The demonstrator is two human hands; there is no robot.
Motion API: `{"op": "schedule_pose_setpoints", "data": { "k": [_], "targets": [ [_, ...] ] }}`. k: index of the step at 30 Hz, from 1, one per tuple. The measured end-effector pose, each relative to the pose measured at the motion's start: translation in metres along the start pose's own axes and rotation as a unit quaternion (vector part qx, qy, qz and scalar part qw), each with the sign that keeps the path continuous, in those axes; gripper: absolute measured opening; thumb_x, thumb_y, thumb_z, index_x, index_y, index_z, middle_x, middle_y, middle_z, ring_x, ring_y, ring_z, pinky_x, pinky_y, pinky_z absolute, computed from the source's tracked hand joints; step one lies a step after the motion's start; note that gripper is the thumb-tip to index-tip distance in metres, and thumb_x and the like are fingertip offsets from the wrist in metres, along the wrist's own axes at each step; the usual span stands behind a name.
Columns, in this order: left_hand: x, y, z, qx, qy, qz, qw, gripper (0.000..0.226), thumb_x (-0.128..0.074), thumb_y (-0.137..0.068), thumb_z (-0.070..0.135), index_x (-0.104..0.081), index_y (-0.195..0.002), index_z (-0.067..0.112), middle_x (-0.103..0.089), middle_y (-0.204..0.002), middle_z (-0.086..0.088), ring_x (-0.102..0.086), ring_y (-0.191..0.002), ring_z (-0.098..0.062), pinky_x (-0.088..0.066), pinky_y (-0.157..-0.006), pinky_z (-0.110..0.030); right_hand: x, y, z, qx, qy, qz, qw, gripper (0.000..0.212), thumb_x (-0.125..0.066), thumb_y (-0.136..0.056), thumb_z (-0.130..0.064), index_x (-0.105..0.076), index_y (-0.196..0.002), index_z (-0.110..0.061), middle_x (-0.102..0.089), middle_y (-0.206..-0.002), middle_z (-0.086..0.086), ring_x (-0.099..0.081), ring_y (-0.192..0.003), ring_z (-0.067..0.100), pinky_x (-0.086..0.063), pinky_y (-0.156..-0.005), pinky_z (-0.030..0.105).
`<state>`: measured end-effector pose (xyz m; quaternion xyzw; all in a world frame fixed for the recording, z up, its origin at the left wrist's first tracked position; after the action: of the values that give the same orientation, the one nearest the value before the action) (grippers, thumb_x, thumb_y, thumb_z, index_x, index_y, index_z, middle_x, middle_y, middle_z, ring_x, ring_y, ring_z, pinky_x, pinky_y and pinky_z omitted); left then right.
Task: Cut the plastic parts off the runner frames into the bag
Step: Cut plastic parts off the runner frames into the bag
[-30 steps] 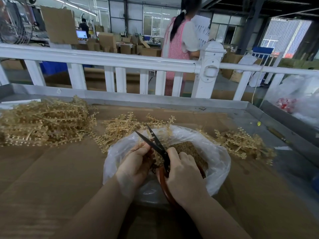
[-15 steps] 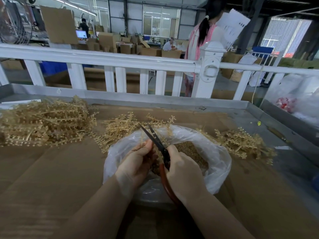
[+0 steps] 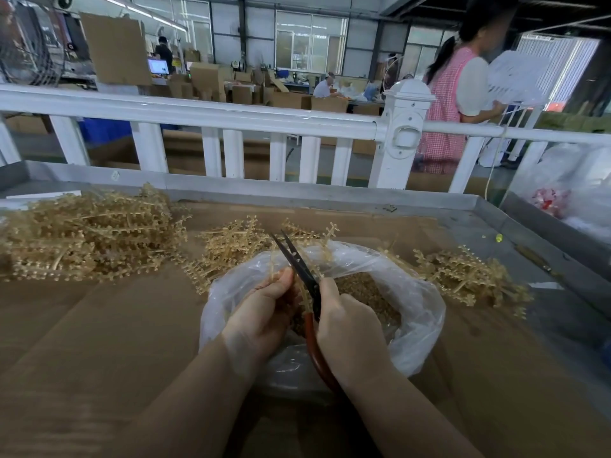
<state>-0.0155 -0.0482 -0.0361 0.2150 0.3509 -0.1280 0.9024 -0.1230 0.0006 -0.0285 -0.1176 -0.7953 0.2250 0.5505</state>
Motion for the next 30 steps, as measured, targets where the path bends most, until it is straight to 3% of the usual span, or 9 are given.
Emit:
{"op": "schedule_pose_setpoints", "data": {
  "k": [2, 5, 8, 11, 13, 19, 23, 30],
  "targets": [
    [-0.0004, 0.0005, -0.0002, 0.005, 0.003, 0.001, 1.0, 0.048, -0.056, -0.086, 0.018, -0.053, -0.132, 0.004, -0.055, -0.132, -0.022, -0.053, -0.122, -0.037, -0.047, -0.088, -0.049, 0.0007, -0.0008, -0.0007, -0.002, 0.01, -0.007, 1.0, 0.025, -0.038, -0.099, -0.018, -0.049, -0.118, -0.008, -0.063, -0.081, 0.008, -0.063, -0.072, 0.024, -0.037, -0.059, 0.022],
    [-0.0013, 0.0004, -0.0004, -0.002, -0.001, 0.001, 1.0, 0.04, -0.058, -0.082, 0.017, -0.057, -0.12, 0.004, -0.057, -0.125, -0.022, -0.06, -0.109, -0.035, -0.051, -0.081, -0.046, 0.0023, -0.0007, -0.0011, 0.005, 0.026, -0.008, 1.0, 0.017, -0.042, -0.097, -0.014, -0.054, -0.106, -0.005, -0.064, -0.072, 0.009, -0.064, -0.064, 0.026, -0.038, -0.053, 0.025],
    [0.0002, -0.0008, -0.0014, -0.008, -0.002, 0.006, 1.0, 0.04, -0.06, -0.078, 0.017, -0.056, -0.116, 0.007, -0.056, -0.122, -0.022, -0.058, -0.105, -0.032, -0.054, -0.08, -0.042, 0.0027, -0.0002, -0.0009, 0.003, 0.026, -0.011, 1.0, 0.018, -0.038, -0.099, -0.017, -0.052, -0.106, -0.009, -0.065, -0.075, 0.008, -0.065, -0.068, 0.026, -0.038, -0.055, 0.026],
    [0.0019, -0.0009, -0.0024, -0.006, -0.01, -0.002, 1.0, 0.041, -0.062, -0.073, 0.019, -0.058, -0.112, 0.007, -0.066, -0.103, -0.017, -0.069, -0.081, -0.026, -0.057, -0.056, -0.035, 0.0039, -0.0005, 0.0004, -0.001, -0.002, 0.002, 1.0, 0.02, -0.044, -0.097, -0.021, -0.054, -0.109, -0.008, -0.066, -0.075, 0.007, -0.065, -0.07, 0.027, -0.039, -0.057, 0.027],
    [0.0034, -0.0017, -0.0023, -0.013, -0.01, -0.004, 1.0, 0.036, -0.063, -0.072, 0.018, -0.06, -0.106, 0.006, -0.068, -0.089, -0.014, -0.071, -0.068, -0.023, -0.055, -0.051, -0.032, 0.0046, 0.0001, 0.0006, -0.003, -0.024, 0.009, 1.0, 0.021, -0.048, -0.095, -0.025, -0.055, -0.109, -0.011, -0.065, -0.075, 0.004, -0.065, -0.071, 0.023, -0.043, -0.06, 0.026],
    [0.0085, -0.0045, -0.0053, -0.014, -0.079, -0.029, 0.996, 0.024, -0.062, -0.073, 0.022, -0.067, -0.093, 0.009, -0.069, -0.079, -0.01, -0.069, -0.063, -0.023, -0.055, -0.05, -0.034, 0.005, 0.0008, -0.0009, -0.01, -0.056, 0.022, 0.998, 0.02, -0.046, -0.094, -0.03, -0.05, -0.109, -0.016, -0.059, -0.083, 0.004, -0.059, -0.08, 0.022, -0.042, -0.07, 0.026],
    [0.0076, -0.0051, -0.0047, -0.027, -0.071, -0.027, 0.997, 0.024, -0.062, -0.073, 0.02, -0.065, -0.093, 0.008, -0.068, -0.077, -0.01, -0.068, -0.063, -0.022, -0.055, -0.051, -0.033, 0.0057, -0.002, -0.0016, -0.01, -0.055, 0.016, 0.998, 0.014, -0.044, -0.096, -0.031, -0.046, -0.101, -0.018, -0.057, -0.08, 0.001, -0.058, -0.077, 0.021, -0.034, -0.065, 0.023],
    [0.0043, -0.0017, -0.0033, -0.03, -0.071, -0.024, 0.997, 0.011, -0.057, -0.087, 0.017, -0.061, -0.09, 0.007, -0.062, -0.071, -0.009, -0.063, -0.056, -0.02, -0.052, -0.048, -0.029, 0.0073, -0.0037, -0.0006, -0.002, -0.052, 0.005, 0.999, 0.018, -0.045, -0.097, -0.027, -0.051, -0.102, -0.011, -0.06, -0.073, 0.002, -0.062, -0.072, 0.024, -0.035, -0.06, 0.025]
  ]
}}
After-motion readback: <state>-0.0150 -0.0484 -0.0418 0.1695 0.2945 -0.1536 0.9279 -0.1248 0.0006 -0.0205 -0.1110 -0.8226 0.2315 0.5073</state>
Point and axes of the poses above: each hand's wrist, its own y-axis away from the middle knuckle, its own x-axis out of the back of the hand, z = x × y, the point moved 2 cm from there along -y, towards the middle knuckle
